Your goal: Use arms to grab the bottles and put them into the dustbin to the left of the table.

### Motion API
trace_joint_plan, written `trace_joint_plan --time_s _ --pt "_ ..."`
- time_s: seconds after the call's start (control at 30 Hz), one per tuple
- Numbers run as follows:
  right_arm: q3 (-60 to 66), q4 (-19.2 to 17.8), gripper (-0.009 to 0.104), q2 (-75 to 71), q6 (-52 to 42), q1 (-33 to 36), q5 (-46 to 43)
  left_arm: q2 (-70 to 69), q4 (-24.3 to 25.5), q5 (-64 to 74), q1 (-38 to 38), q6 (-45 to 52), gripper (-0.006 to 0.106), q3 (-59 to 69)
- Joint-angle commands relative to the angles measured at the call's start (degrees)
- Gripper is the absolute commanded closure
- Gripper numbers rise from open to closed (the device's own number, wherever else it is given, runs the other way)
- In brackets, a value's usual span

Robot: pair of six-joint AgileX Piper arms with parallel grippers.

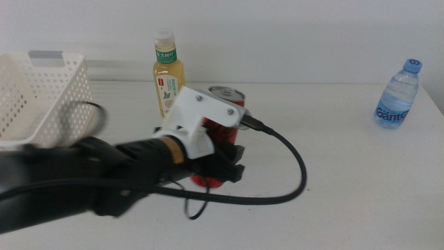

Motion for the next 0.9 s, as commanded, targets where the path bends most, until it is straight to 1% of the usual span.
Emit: trace_joint_plan --time_s 0.0,0.17,0.27,0.33,0.43,0.47,0.57,0.7,0.87 --pt "0.18 -0.5 0.005 -0.23 -0.2 -0.53 -0.67 -5.79 -0.43 6.09 0.06 -0.11 0.102 -0.26" --pt "0.18 -0.5 0.005 -0.23 -0.2 -0.53 -0.67 -13.88 -0.31 15.79 0.88 -0.22 0.102 -0.26" --pt "0.18 -0.5 0.005 -0.23 -0.2 -0.53 -0.67 -16.32 -0.43 19.82 1.75 -2.11 0.102 -0.26" --pt "0.18 -0.5 0.005 -0.23 -0.2 -0.53 -0.56 -17.01 0.8 21.94 2.29 -2.11 0.102 -0.26" --pt "0.18 -0.5 0.005 -0.23 -0.2 -0.53 -0.56 -17.09 4.14 25.87 2.4 -2.11 0.102 -0.96" --pt "0.18 -0.5 0.005 -0.23 -0.2 -0.53 -0.56 -16.82 4.04 27.94 2.67 -2.11 0.102 -1.69" --pt "0.18 -0.5 0.005 -0.23 -0.2 -0.53 -0.56 -15.89 4.49 33.56 4.32 -6.78 0.102 -4.92" --pt "0.18 -0.5 0.005 -0.23 -0.2 -0.53 -0.56 -14.17 6.21 41.71 9.5 -10.85 0.102 -11.15" --pt "0.18 -0.5 0.005 -0.23 -0.2 -0.53 -0.56 -9.07 6.21 54.67 21.68 -11.68 0.102 -22.27"
